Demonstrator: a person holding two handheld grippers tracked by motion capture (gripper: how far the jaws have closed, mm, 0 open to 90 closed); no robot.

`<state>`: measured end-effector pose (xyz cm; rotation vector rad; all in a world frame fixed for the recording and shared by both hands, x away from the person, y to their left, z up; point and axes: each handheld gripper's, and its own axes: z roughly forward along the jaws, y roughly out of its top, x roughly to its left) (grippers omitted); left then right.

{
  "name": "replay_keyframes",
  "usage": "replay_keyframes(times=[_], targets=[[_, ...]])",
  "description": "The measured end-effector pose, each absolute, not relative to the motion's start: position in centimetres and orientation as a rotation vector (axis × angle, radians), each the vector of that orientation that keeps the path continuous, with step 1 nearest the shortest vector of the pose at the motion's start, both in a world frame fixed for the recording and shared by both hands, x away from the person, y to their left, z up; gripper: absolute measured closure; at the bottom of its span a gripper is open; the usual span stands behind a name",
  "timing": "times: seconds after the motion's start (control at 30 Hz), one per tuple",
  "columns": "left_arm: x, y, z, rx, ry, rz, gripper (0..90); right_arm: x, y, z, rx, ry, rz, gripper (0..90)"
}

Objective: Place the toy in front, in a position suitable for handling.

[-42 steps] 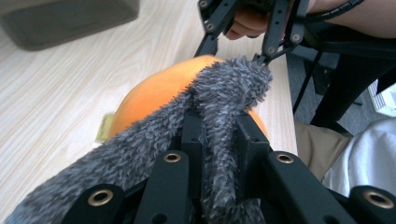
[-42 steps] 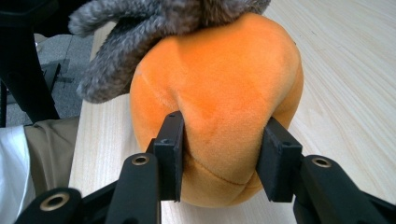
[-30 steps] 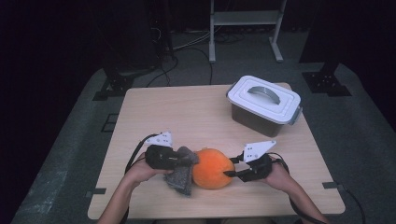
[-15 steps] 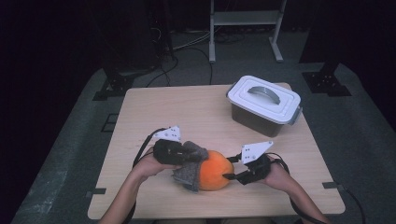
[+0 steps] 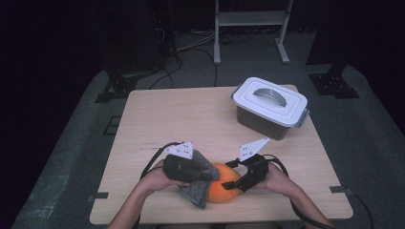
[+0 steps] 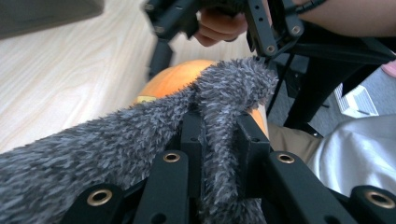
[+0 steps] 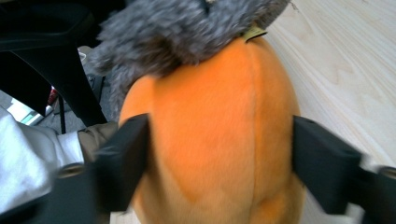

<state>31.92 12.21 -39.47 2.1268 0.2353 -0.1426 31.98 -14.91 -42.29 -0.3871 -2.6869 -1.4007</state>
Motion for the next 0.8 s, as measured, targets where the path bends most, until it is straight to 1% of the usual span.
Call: replay_keyframes(times=[0.07,0.1,0.23,0.43,0.67,0.8], targets=[[32.1,12.7,-39.5,2.106,0.245,-0.145,76.3,31.8,-15.2,-42.2,-0.368,-2.701,-1.428,38.3],[32.1,12.9,-39.5,2.102,0.249,-0.144,76.3,31.7,-15.4,-42.1,-0.353,-2.71,-1.433,40.7],[32.3,13.9,-39.7,2.097,0.281,-0.121,76.2,31.5,-15.7,-41.9,-0.315,-2.752,-1.44,45.1],[33.0,15.5,-40.0,2.074,0.352,-0.11,76.2,31.4,-16.0,-41.6,-0.289,-2.78,-1.477,47.0],[33.7,14.2,-37.9,2.041,0.321,-0.08,76.2,31.8,-14.8,-40.6,-0.239,-2.889,-1.488,47.1],[34.2,13.5,-37.6,2.073,0.313,-0.058,75.9,31.8,-14.2,-40.6,-0.198,-2.912,-1.483,47.1]])
